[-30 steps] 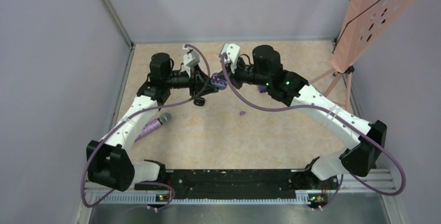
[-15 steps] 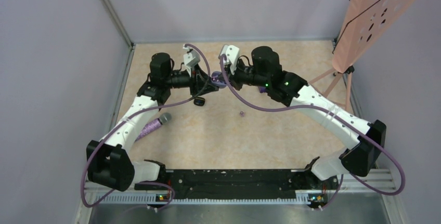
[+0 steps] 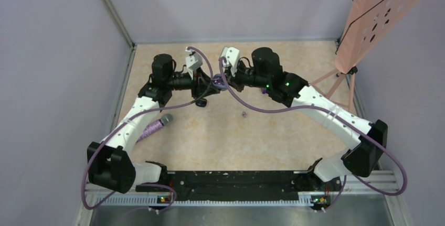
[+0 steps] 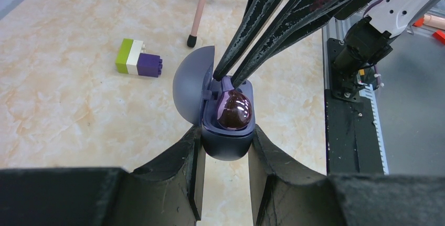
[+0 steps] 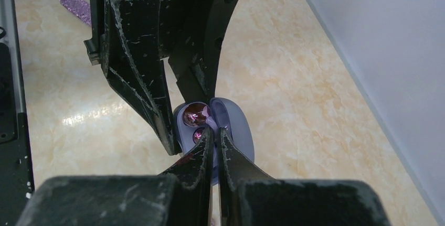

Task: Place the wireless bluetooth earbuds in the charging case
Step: Place the earbud in the charging case.

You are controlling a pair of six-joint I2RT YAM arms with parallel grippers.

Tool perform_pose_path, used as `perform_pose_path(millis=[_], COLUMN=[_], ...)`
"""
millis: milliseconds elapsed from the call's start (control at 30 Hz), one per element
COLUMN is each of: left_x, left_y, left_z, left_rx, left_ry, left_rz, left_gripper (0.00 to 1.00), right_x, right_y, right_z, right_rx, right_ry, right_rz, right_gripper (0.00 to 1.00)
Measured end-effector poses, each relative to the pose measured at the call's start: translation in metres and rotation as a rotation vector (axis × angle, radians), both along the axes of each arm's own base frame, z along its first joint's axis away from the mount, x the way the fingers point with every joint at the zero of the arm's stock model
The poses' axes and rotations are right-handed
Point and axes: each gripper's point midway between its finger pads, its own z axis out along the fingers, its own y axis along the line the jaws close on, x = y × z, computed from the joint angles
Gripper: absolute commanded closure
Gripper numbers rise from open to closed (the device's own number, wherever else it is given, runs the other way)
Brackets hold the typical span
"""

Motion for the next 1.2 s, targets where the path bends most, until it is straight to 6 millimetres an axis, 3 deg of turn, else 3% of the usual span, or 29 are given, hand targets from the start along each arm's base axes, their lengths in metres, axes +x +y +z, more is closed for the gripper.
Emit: perform_pose_path(millis=[367, 500, 633, 833, 1033, 1200], left_x=[0.0, -0.001, -0.002, -0.003, -0.003, -0.003], left_y=[0.0, 0.001, 0.0, 0.001, 0.001, 0.001], left_z=[-0.002, -0.003, -0.004, -0.009, -0.01, -0.011], left_rx=[0.005, 0.008, 0.01, 0.024, 0.027, 0.028], left_ry=[0.003, 0.012, 0.015, 0.015, 0.017, 0.02], left_rz=[0.001, 0.002, -0.001, -0.005, -0.008, -0.008], left_gripper=[1.0, 1.0, 1.0, 1.0, 1.0, 1.0], right_x=[0.0, -0.001, -0.002, -0.008, 0.001, -0.001], right_y=[0.001, 0.002, 0.001, -0.01, -0.028, -0.024], right_z=[-0.006, -0.008, -0.01, -0.004, 0.007, 0.007], right_rx=[-0.037, -0.044, -0.061, -0.078, -0.042, -0.01], right_ry=[-0.035, -0.042, -0.041, 0.002, 0.046, 0.11], right_rz=[0.036, 0.05, 0.055, 0.097, 0.067, 0.053], right_gripper=[1.0, 0.84, 0.75, 0.7, 0.72, 0.53])
